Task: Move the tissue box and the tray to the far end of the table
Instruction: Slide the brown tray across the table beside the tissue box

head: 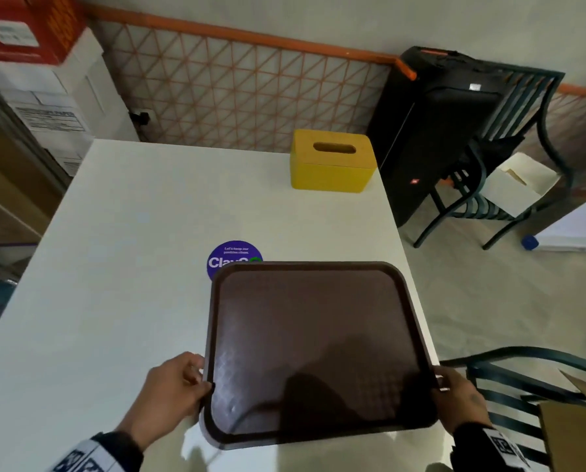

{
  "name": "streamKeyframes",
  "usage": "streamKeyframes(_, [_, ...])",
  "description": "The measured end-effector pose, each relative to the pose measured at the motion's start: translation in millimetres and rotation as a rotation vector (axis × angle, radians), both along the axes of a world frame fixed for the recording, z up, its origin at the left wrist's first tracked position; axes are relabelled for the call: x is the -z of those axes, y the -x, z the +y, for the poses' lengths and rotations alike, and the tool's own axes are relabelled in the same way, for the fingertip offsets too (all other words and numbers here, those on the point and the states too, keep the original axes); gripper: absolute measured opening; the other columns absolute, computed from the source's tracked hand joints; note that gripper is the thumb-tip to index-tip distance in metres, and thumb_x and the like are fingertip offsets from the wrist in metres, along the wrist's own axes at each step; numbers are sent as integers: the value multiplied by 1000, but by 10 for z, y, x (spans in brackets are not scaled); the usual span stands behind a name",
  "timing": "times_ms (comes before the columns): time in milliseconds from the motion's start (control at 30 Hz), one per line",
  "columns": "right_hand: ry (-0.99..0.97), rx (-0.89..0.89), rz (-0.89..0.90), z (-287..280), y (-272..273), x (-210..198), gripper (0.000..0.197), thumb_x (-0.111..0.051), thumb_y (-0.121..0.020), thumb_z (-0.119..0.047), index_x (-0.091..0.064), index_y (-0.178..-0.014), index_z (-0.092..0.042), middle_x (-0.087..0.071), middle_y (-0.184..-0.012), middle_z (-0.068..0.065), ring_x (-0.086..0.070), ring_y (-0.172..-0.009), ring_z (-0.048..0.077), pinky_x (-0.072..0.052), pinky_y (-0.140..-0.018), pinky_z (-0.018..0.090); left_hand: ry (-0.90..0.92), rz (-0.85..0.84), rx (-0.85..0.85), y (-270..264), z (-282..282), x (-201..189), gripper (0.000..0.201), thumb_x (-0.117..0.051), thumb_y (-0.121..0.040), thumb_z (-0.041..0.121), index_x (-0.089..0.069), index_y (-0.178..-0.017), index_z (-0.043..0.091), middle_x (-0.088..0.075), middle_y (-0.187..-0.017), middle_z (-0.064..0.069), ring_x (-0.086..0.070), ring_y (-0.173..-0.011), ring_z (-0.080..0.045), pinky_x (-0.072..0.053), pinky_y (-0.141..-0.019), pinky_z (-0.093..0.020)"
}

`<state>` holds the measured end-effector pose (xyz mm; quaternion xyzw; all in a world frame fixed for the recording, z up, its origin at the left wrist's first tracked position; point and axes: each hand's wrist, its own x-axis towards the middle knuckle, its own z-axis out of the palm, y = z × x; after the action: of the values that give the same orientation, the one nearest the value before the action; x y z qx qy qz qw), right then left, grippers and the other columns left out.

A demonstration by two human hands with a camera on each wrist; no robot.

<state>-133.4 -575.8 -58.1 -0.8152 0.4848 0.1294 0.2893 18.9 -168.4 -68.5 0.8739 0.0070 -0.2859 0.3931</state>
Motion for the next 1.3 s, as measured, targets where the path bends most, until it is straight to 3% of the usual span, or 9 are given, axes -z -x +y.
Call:
streamKeyframes(100, [20, -14, -22, 67, -60, -49, 32, -61, -80, 0, -69, -107, -15, -67, -91, 15, -61, -83, 30, -47, -78, 36, -9, -33, -52, -53, 52, 1, 22, -72, -74, 5, -64, -72, 25, -70, -72, 0, -67, -68, -15, -55, -69, -26])
streamKeyframes(233, [-17, -110, -91, 247, -378, -136, 28, -65, -77, 1, -66, -93, -22, -63, -85, 11, -61, -85, 31, -46, -78, 36, 10, -55, -169, -349, 295, -26, 14, -70, -75, 5, -69, -79, 18, -71, -77, -4, -71, -75, -27, -61, -73, -45])
streamKeyframes(433, [-62, -180, -214, 445, -1225, 34, 29, -67, -77, 1, -69, -101, -15, -68, -92, 10, -64, -97, 35, -52, -90, 42, -26, -155, -313, -1006, 797, 55, 15, -72, -76, 3, -72, -88, 12, -70, -81, -11, -70, -84, -34, -58, -82, -53])
streamKeyframes(533, [-119, -202, -276, 620, -1702, 147, 27, -68, -76, 0, -68, -97, -16, -69, -94, 11, -64, -98, 36, -55, -91, 51, -60, -209, -377, -1305, 1035, 74, 19, -72, -77, 4, -72, -95, 10, -69, -82, -12, -69, -86, -37, -57, -83, -54])
streamKeyframes(867, [-195, -210, -319, 1040, -2702, 313, 20, -67, -78, -3, -66, -89, -20, -71, -100, 13, -65, -96, 35, -56, -92, 47, -45, -199, -473, -1893, 1283, 117, 40, -67, -78, 1, -67, -116, 12, -70, -114, -13, -66, -104, -33, -48, -102, -49])
streamKeyframes(1000, [-179, -187, -321, 1105, -2799, 353, 19, -64, -82, -5, -66, -98, -15, -68, -99, 10, -63, -99, 34, -51, -92, 34, 111, -147, -561, -1902, 1224, 146, 38, -74, -76, 9, -68, -111, 20, -70, -116, -15, -66, -106, -32, -46, -104, -48])
streamKeyframes(1133, [-75, -391, -428, 1162, -2628, 309, 42, -71, -81, -14, -58, -121, -11, -60, -117, 13, -56, -109, 33, -45, -96, 37, -105, -317, -313, -1763, 1119, -2, 50, -82, -71, 15, -65, -117, 19, -55, -129, -10, -52, -121, -27, -39, -106, -40])
streamKeyframes(1233, [179, -830, -520, 1254, -2445, 344, 46, -81, -72, -16, -64, -114, -16, -57, -122, 11, -48, -113, 29, -45, -95, 37, -306, -564, 116, -1570, 1085, -44, 57, -88, -62, 17, -68, -115, 21, -58, -126, -9, -55, -114, -30, -46, -99, -44])
streamKeyframes(1300, [265, -1007, -502, 1337, -2402, 392, 43, -84, -64, -14, -69, -104, -16, -65, -113, 8, -56, -105, 29, -53, -87, 41, -390, -610, 299, -1497, 1048, 13, 50, -87, -61, 11, -72, -109, 20, -69, -110, -6, -64, -99, -27, -56, -82, -40])
